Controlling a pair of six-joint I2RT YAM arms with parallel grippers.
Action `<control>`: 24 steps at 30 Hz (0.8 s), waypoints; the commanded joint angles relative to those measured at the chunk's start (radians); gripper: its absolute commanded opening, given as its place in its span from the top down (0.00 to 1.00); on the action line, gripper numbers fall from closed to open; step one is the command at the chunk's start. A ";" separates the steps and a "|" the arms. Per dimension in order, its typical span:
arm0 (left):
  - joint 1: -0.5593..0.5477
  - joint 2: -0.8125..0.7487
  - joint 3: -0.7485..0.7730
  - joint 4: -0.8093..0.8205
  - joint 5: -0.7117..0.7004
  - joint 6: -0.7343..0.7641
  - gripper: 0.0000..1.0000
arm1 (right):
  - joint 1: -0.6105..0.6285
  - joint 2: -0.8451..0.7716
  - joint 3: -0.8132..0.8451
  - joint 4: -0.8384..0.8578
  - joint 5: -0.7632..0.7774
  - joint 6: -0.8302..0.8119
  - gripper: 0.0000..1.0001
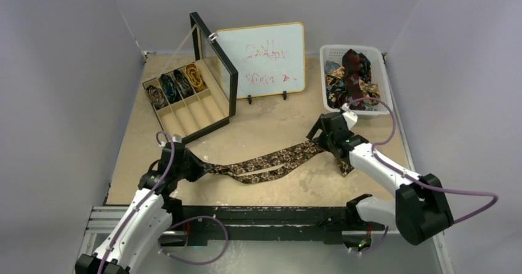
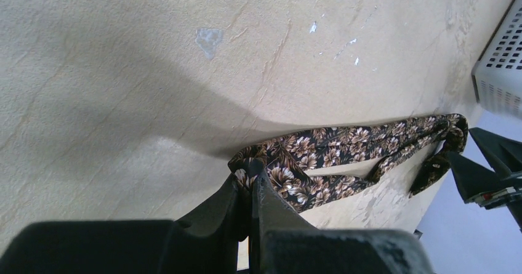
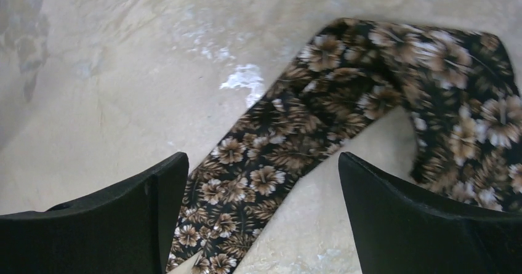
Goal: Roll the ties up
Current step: Flatten out the tie at the center of the board.
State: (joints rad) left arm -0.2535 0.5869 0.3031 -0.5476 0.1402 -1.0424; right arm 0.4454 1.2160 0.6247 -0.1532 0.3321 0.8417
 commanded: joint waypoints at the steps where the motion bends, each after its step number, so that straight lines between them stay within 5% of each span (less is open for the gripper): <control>1: 0.003 0.011 0.046 -0.011 -0.034 0.019 1.00 | -0.051 -0.055 -0.021 -0.096 0.048 0.158 0.08; 5: 0.003 0.007 0.056 -0.031 -0.052 0.010 1.00 | -0.065 -0.035 -0.014 -0.188 0.177 0.288 0.07; 24: 0.004 0.043 0.115 -0.114 -0.268 -0.041 1.00 | -0.067 0.078 0.137 -0.303 0.308 0.159 0.02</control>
State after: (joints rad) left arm -0.2535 0.6220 0.3653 -0.6418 -0.0502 -1.0679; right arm 0.3840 1.2709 0.7223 -0.4385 0.5510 1.0481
